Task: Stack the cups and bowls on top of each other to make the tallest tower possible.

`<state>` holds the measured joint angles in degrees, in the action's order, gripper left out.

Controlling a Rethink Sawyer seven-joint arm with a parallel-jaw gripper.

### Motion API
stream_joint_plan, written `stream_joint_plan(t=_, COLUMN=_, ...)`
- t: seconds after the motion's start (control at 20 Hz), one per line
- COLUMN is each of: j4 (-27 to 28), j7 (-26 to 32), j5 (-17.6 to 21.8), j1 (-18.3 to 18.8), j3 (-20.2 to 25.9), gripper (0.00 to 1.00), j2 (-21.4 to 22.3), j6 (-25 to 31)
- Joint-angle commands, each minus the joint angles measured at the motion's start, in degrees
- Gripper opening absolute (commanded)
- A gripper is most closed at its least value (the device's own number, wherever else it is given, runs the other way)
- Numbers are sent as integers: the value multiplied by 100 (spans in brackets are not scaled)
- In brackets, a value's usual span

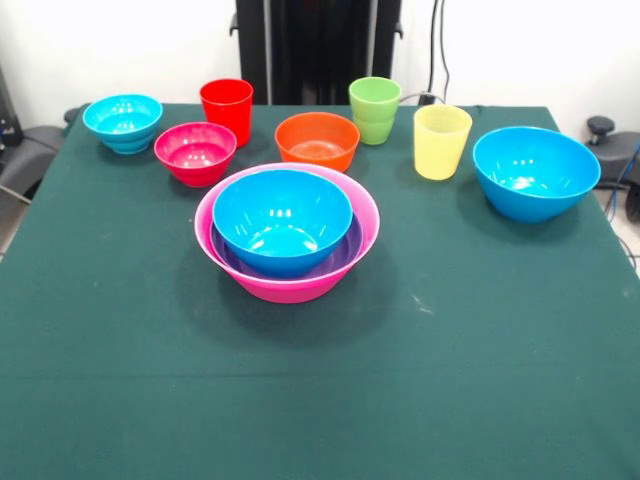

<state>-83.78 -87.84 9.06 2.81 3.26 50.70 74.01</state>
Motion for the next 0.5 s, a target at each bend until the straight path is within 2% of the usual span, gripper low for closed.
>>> stream_joint_plan(t=0.05, j4=-571, j7=-852, j5=40, j1=-60, j3=28, gripper=100, j2=-113, j6=-378)
stream_joint_plan(t=0.3, j4=-507, j7=-909, j5=174, j1=-71, j3=35, gripper=100, j2=-313, j6=-402)
stream_joint_plan(t=0.5, j4=-730, j7=-798, j5=118, j1=88, j3=72, gripper=100, j2=-434, j6=-884)
